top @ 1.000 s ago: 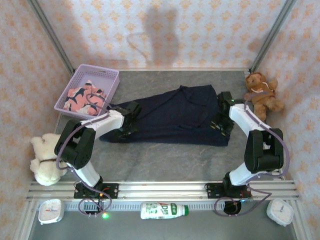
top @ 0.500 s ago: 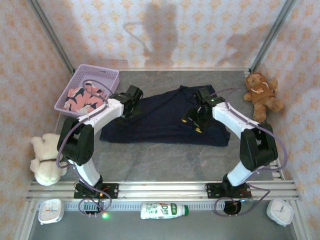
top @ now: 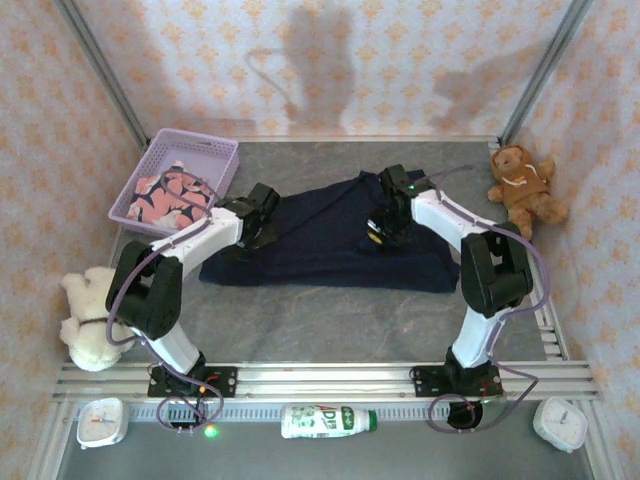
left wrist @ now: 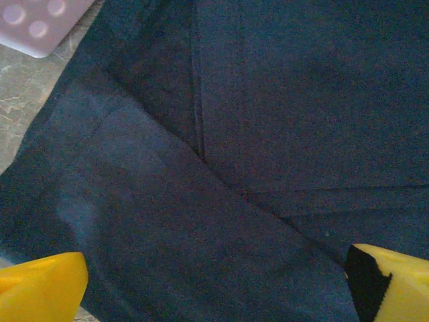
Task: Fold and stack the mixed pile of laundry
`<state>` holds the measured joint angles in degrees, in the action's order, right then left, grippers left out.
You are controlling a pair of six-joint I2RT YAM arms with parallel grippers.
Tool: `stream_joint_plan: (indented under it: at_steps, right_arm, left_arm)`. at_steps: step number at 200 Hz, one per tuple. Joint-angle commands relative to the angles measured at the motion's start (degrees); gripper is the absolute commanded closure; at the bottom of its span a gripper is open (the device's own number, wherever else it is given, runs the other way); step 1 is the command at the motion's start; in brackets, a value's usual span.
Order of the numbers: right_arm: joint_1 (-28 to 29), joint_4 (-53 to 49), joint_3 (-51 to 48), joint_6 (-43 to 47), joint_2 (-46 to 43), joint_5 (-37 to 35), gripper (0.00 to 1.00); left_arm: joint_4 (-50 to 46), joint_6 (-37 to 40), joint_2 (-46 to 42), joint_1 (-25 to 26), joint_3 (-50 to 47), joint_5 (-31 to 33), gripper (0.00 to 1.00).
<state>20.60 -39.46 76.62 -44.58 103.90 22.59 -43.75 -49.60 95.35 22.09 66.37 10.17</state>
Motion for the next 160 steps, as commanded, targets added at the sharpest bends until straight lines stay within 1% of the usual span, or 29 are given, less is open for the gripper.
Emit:
stream_joint_plan:
  at_steps: [1,20,35,47,61,81,90,108,123,139,160]
  right_arm:
    - [0.34,-0.18,6.08,4.02,3.3,-3.31,1.0]
    - [0.66,0.19,10.8,6.91,7.46,-2.81,1.0]
    - [0.95,-1.76,15.53,9.81,11.85,-3.15,1.0]
    - [1.0,-3.39,18.93,11.81,15.26,-3.23,0.86]
    - [0.98,-5.6,22.38,13.71,17.83,-3.7,0.65]
    - [1.01,-4.84,22.39,15.43,15.73,-5.35,0.47]
    - [1.01,-4.93,22.0,16.21,13.87,-7.11,0.42]
    - [0.47,-7.97,21.44,17.83,10.73,-11.14,0.41]
    - [-0.22,-10.93,18.7,18.27,7.53,-15.02,0.41]
    - [-1.92,-12.44,12.67,18.01,2.79,-18.5,0.41]
    - [-5.64,-13.89,3.21,17.95,-3.43,-22.04,0.41]
  left_arm:
    - [-1.69,-0.46,-1.68,-0.12,-0.21,3.35,0.0]
    - [-1.78,0.04,-0.9,-0.11,0.47,2.99,0.0]
    - [-1.87,0.27,-0.35,-0.11,1.04,2.7,0.0]
    - [-1.69,0.37,-0.09,-0.11,1.03,2.18,0.0]
    - [-1.45,0.4,-0.08,-0.11,0.86,1.62,0.0]
    - [-1.18,1.19,-0.18,0.17,1.0,0.65,0.0]
    - [-0.34,2.19,-0.43,0.67,1.04,-0.31,0.01]
    - [1.42,4.55,-0.71,2.32,1.27,-2.24,0.03]
    - [0.93,5.78,-0.22,3.82,1.9,-2.14,0.05]
    - [-0.18,5.82,0.56,4.2,1.84,-1.85,0.06]
    - [-0.15,5.99,1.01,4.07,0.71,-0.27,0.06]
